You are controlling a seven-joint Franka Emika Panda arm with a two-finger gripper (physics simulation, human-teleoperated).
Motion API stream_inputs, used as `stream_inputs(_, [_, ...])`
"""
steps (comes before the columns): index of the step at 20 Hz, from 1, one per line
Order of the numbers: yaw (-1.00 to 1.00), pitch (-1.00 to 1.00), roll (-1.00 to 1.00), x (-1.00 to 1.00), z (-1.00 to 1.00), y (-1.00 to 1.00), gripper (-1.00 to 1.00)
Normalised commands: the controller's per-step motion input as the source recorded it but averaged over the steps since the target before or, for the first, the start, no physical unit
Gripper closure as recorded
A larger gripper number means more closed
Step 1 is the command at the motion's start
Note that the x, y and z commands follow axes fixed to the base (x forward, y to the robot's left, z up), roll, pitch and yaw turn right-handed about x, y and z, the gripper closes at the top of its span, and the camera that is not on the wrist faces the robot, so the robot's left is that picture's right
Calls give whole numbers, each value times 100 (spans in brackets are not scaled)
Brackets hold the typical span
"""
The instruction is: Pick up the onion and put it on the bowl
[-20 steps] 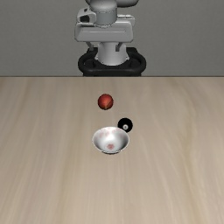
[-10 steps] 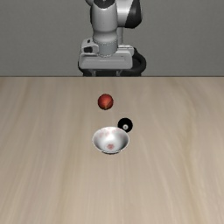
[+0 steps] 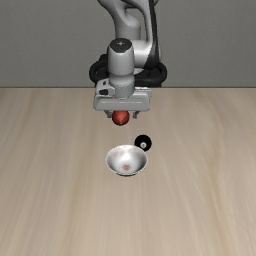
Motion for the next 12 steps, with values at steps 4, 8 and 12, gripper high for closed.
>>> stream_inputs(4, [0, 0, 0, 0, 0, 0, 100])
stream_inputs(8, [0, 0, 0, 0, 0, 0, 100])
stream_inputs(12, [0, 0, 0, 0, 0, 0, 100])
